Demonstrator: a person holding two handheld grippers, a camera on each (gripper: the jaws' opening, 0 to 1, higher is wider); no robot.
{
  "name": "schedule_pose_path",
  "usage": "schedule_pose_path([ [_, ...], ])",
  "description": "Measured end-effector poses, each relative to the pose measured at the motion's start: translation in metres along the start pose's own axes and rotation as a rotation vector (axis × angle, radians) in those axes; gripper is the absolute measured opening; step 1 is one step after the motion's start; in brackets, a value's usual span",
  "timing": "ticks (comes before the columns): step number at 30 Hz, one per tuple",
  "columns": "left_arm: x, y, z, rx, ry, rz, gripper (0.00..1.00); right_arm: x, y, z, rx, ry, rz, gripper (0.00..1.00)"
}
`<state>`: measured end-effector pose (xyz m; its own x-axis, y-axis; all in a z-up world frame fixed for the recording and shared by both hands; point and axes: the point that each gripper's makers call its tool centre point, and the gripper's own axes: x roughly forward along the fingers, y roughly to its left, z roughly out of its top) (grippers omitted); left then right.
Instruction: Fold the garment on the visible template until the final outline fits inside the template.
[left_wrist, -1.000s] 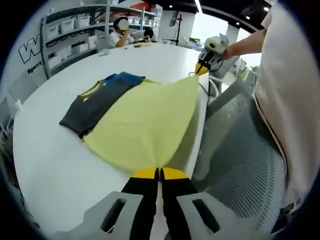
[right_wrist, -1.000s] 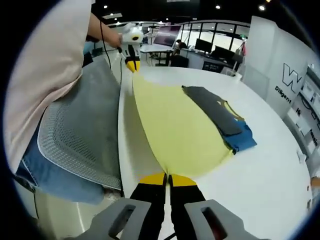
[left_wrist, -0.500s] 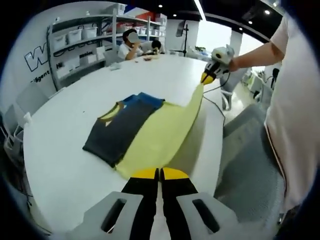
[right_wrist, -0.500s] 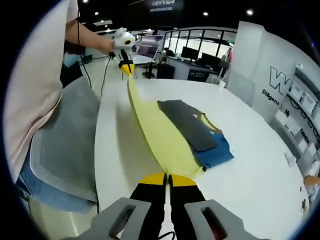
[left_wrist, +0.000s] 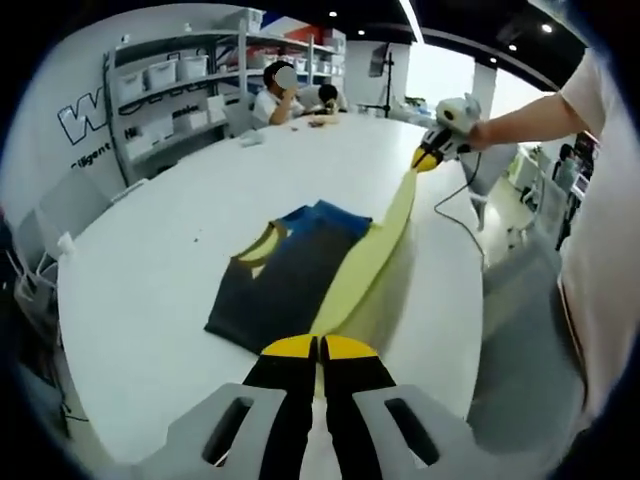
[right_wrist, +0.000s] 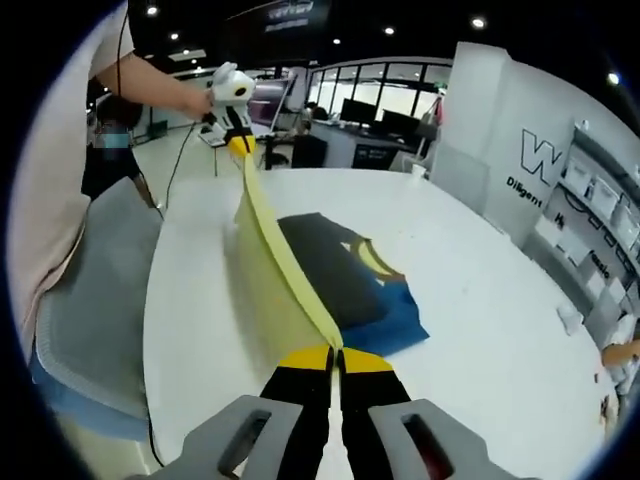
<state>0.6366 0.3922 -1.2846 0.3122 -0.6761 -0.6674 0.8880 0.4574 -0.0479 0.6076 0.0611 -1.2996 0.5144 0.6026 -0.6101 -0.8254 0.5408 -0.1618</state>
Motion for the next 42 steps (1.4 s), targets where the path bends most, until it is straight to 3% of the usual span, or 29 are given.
schedule_pose_path([
  [9, 0.029, 0.055, 0.018, -0.077, 0.005, 0.028, 0.0, 0.033, -0.045, -0.001, 0.053, 0.028, -0.016, 0.0],
  [12, 0.038, 0.065, 0.02, -0.101, 0.015, 0.026, 0.0, 0.045, -0.058, -0.004, 0.071, 0.047, -0.015, 0.0],
  [22, 0.074, 0.106, 0.011, -0.138, 0.081, 0.026, 0.01, 0.087, -0.099, -0.012, 0.14, 0.093, -0.014, 0.0],
  [30, 0.101, 0.142, -0.002, -0.276, 0.112, 0.048, 0.01, 0.118, -0.118, -0.023, 0.2, 0.134, -0.005, 0.0],
  [37, 0.121, 0.155, -0.018, -0.418, 0.136, 0.046, 0.01, 0.141, -0.127, -0.037, 0.275, 0.172, -0.008, 0.0],
  [42, 0.133, 0.162, -0.022, -0.442, 0.137, 0.046, 0.01, 0.154, -0.134, -0.046, 0.305, 0.197, -0.011, 0.0],
])
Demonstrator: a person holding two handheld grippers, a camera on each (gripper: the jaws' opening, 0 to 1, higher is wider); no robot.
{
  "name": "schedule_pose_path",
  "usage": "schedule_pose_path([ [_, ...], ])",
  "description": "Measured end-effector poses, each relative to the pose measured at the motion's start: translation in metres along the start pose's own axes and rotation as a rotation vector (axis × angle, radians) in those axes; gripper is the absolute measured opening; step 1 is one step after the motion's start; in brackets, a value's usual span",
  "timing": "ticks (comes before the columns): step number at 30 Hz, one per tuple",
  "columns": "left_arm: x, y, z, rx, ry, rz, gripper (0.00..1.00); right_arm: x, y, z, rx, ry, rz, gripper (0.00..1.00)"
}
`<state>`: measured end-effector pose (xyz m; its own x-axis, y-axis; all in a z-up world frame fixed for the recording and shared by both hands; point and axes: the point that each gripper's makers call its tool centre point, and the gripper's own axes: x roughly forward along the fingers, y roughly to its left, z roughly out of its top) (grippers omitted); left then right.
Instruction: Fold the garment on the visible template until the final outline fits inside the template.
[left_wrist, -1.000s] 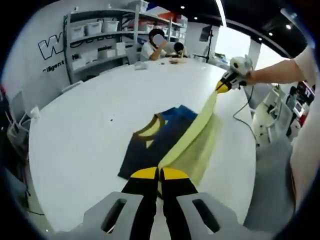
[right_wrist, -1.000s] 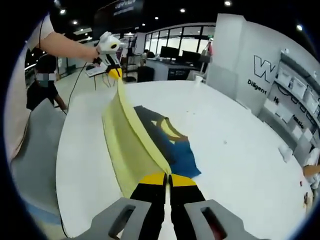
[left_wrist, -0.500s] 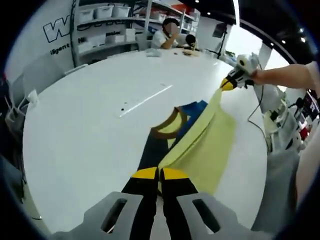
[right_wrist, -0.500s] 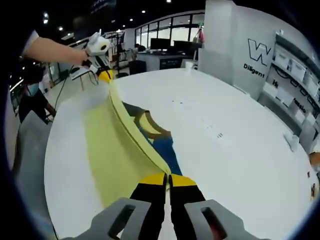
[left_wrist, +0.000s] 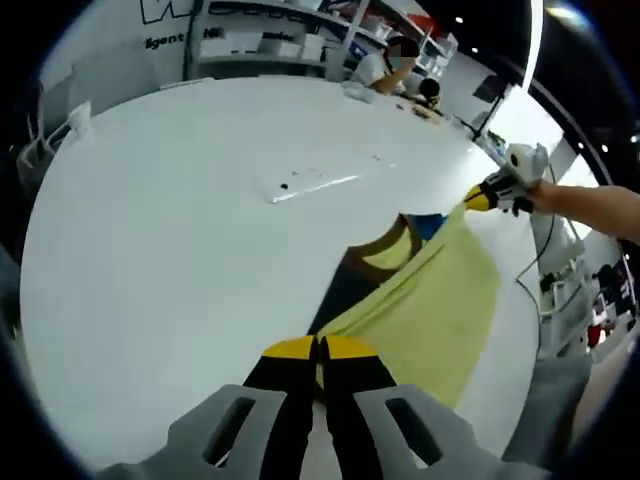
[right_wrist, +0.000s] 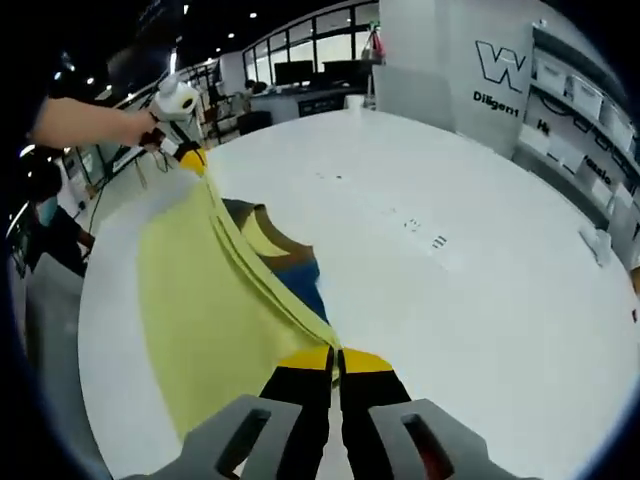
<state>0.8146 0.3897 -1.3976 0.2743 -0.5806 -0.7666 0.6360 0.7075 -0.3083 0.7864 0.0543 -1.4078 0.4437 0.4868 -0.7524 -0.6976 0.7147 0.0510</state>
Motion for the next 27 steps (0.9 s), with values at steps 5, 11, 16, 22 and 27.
schedule_pose_path([
  [5, 0.008, 0.01, 0.002, -0.038, -0.003, -0.006, 0.01, 0.012, -0.011, -0.002, 0.107, -0.002, -0.007, 0.0],
  [11, 0.018, 0.024, 0.007, -0.181, -0.032, -0.009, 0.01, 0.028, -0.022, 0.0, 0.175, -0.01, -0.015, 0.0],
  [16, 0.027, 0.03, 0.007, -0.21, -0.031, 0.01, 0.01, 0.034, -0.031, 0.004, 0.235, -0.02, -0.039, 0.0],
  [22, 0.032, 0.038, 0.014, -0.168, -0.064, 0.084, 0.01, 0.037, -0.042, 0.007, 0.244, -0.028, -0.102, 0.05],
  [27, 0.023, 0.049, 0.015, -0.175, -0.094, 0.144, 0.16, 0.031, -0.042, 0.003, 0.246, -0.033, -0.12, 0.1],
])
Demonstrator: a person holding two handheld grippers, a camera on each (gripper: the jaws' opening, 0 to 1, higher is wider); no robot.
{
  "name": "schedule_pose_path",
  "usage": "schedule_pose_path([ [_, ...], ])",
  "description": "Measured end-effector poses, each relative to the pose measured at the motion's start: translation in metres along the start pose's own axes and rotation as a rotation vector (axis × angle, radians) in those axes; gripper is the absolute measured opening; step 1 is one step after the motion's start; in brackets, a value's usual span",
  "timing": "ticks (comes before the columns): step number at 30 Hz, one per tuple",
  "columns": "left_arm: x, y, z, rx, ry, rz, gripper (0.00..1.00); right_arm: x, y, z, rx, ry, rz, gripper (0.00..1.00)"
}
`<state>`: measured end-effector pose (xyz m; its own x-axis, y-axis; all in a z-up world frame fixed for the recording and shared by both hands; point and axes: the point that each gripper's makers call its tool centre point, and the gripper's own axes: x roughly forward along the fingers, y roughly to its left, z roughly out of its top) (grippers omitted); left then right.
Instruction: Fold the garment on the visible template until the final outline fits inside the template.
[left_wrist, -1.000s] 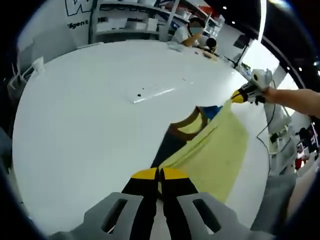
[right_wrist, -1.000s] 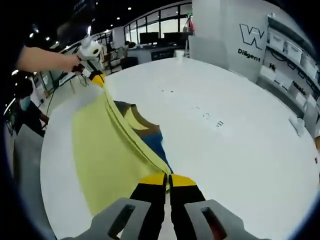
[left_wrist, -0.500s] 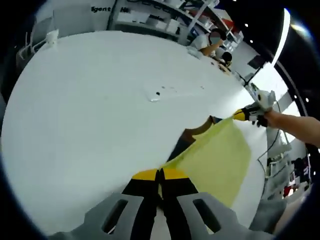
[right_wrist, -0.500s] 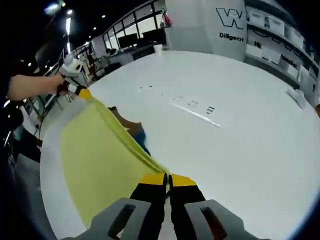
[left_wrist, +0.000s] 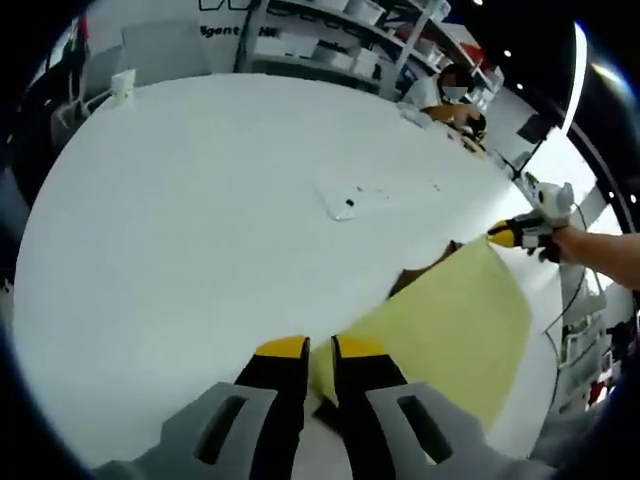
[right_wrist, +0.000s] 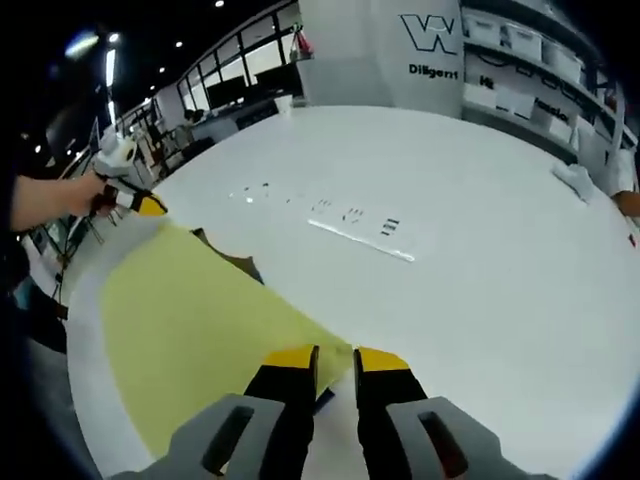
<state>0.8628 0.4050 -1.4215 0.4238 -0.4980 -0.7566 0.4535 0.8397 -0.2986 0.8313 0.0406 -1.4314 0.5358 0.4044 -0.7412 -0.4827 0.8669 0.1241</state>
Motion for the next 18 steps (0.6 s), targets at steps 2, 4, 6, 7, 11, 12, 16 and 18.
schedule_pose_path([
  [2, -0.006, 0.003, -0.003, 0.001, -0.009, 0.011, 0.16, -0.004, 0.001, -0.005, 0.0, 0.005, 0.0, 0.13],
  [4, -0.013, 0.004, -0.008, -0.001, -0.016, 0.01, 0.15, -0.008, 0.002, -0.008, -0.002, -0.002, 0.001, 0.16],
  [6, -0.017, 0.002, -0.014, -0.009, -0.021, -0.002, 0.16, -0.013, 0.006, -0.011, 0.0, -0.011, 0.011, 0.15],
  [7, -0.023, -0.003, -0.02, -0.015, -0.022, -0.009, 0.17, -0.017, 0.01, -0.014, -0.001, -0.015, 0.021, 0.15],
  [11, -0.039, -0.023, -0.042, -0.015, -0.028, -0.045, 0.19, -0.029, 0.023, -0.025, -0.006, -0.033, 0.061, 0.15],
  [12, -0.042, -0.03, -0.047, -0.014, -0.029, -0.058, 0.19, -0.034, 0.03, -0.029, -0.012, -0.039, 0.08, 0.15],
  [16, -0.057, -0.051, -0.073, 0.002, -0.025, -0.094, 0.22, -0.045, 0.048, -0.047, -0.029, -0.047, 0.137, 0.16],
  [18, -0.063, -0.059, -0.085, 0.005, -0.023, -0.113, 0.22, -0.05, 0.06, -0.056, -0.045, -0.048, 0.178, 0.18],
])
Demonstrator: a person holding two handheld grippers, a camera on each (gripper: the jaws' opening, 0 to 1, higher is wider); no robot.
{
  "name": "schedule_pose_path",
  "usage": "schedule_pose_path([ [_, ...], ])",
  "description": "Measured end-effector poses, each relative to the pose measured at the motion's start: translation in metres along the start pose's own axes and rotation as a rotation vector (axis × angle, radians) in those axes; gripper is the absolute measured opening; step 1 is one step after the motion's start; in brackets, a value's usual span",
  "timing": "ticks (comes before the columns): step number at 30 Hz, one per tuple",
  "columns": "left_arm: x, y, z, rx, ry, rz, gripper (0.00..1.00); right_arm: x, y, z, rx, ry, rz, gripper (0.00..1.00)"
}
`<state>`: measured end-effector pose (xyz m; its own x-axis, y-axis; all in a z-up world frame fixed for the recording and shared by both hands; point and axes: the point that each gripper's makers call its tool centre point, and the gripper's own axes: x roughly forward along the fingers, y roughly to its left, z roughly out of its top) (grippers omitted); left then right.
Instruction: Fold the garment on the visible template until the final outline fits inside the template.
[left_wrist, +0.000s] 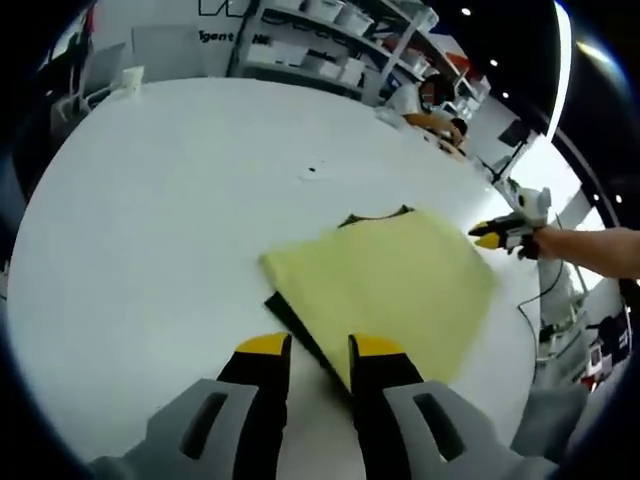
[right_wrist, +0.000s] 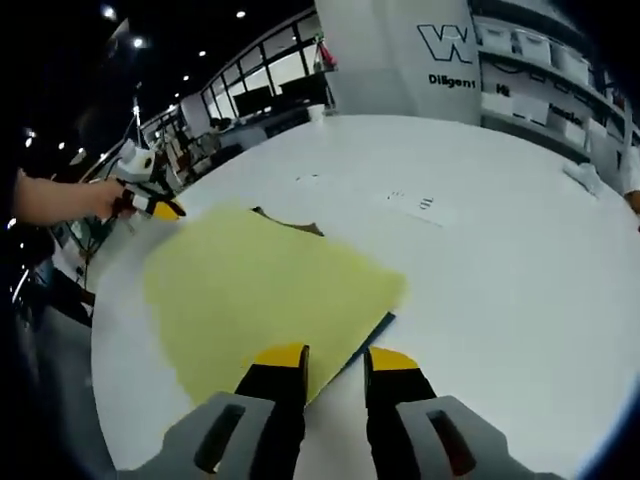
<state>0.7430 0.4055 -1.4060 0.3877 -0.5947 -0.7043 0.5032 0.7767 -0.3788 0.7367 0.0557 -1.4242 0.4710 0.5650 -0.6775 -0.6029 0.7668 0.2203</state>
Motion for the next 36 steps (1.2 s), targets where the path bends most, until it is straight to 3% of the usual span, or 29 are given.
schedule_pose_path([
  [10, -0.019, -0.023, -0.035, 0.026, -0.017, -0.054, 0.25, -0.023, 0.029, -0.014, -0.034, -0.059, 0.069, 0.21],
  [19, -0.021, -0.039, -0.054, 0.093, -0.003, -0.087, 0.28, -0.031, 0.054, -0.037, -0.091, -0.033, 0.121, 0.22],
  [23, -0.017, -0.037, -0.062, 0.118, 0.007, -0.086, 0.27, -0.032, 0.063, -0.049, -0.111, -0.017, 0.131, 0.22],
  [31, -0.013, -0.038, -0.081, 0.168, 0.046, -0.085, 0.25, -0.035, 0.064, -0.064, -0.123, 0.0, 0.118, 0.2],
  [36, -0.009, -0.039, -0.085, 0.212, 0.043, -0.09, 0.21, -0.036, 0.062, -0.072, -0.115, 0.005, 0.11, 0.17],
])
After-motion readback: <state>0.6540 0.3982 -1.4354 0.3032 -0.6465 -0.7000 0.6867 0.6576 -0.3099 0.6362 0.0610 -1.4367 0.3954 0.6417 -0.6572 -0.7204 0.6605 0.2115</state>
